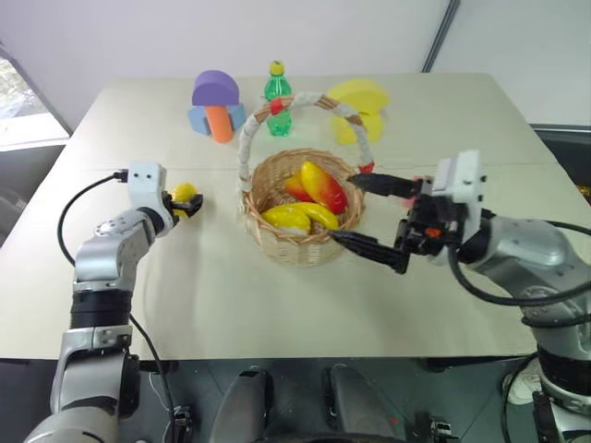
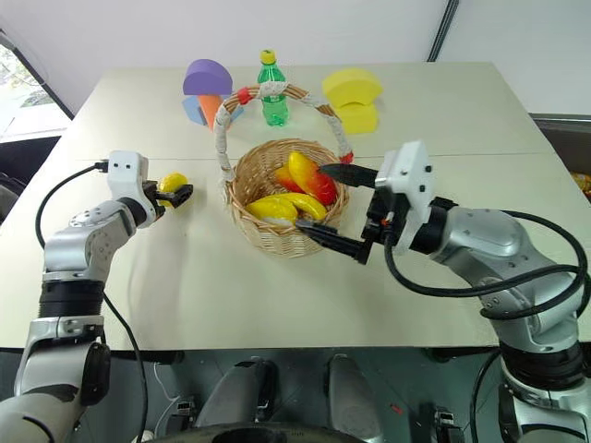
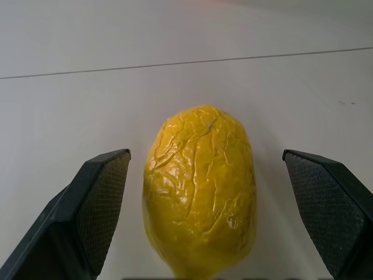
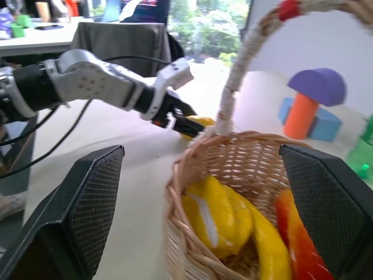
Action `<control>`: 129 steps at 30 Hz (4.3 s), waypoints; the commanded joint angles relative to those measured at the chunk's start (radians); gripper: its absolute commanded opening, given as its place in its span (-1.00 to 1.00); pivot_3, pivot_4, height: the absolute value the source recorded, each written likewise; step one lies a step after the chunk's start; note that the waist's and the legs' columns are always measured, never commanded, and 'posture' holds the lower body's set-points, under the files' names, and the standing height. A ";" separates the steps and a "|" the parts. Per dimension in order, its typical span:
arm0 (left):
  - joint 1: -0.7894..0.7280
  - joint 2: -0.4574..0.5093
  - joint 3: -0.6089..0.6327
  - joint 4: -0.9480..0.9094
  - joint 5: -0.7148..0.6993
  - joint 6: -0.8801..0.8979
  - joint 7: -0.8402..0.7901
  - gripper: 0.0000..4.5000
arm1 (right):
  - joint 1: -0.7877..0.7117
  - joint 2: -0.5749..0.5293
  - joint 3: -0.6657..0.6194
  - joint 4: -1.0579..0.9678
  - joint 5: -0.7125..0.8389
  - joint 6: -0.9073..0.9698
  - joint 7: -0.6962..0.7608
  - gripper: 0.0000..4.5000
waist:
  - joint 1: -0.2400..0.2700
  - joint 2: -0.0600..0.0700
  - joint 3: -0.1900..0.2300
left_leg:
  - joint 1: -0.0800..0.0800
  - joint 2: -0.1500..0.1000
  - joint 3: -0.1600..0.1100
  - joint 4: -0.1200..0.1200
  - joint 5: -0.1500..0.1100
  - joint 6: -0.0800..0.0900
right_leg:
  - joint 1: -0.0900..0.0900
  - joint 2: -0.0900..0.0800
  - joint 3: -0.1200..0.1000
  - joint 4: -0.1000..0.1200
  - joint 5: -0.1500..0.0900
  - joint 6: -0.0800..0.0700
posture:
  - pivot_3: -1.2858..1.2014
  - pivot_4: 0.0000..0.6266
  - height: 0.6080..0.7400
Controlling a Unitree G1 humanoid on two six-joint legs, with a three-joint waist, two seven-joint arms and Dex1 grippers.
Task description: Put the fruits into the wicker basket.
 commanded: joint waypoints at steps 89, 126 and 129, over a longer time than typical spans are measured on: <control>0.281 0.149 -0.019 -0.689 -0.438 -0.024 -0.551 1.00 | 0.144 -0.082 -0.240 0.208 -0.183 -0.140 0.028 -0.38 | -0.010 0.002 0.001 | 0.001 0.003 0.002 -0.001 0.000 0.000 | 0.001 0.004 0.001 -0.002 0.000 0.000 | 0.03 -0.52 1.00; 0.344 0.108 0.001 -0.684 -0.477 -0.103 -0.527 1.00 | -0.029 0.249 0.013 0.357 -0.308 -0.153 -0.236 0.94 | -0.009 0.001 0.000 | 0.002 0.002 0.001 -0.001 0.000 0.000 | 0.002 0.002 0.000 -0.002 0.000 0.000 | 0.03 -0.52 1.00; 0.341 0.103 -0.003 -0.690 -0.476 -0.103 -0.523 1.00 | -0.065 0.309 0.030 0.448 -0.357 -0.216 -0.252 0.94 | -0.008 0.001 0.000 | 0.001 0.002 0.001 -0.001 0.000 0.000 | 0.001 0.002 0.000 -0.002 0.000 0.000 | 0.03 -0.52 1.00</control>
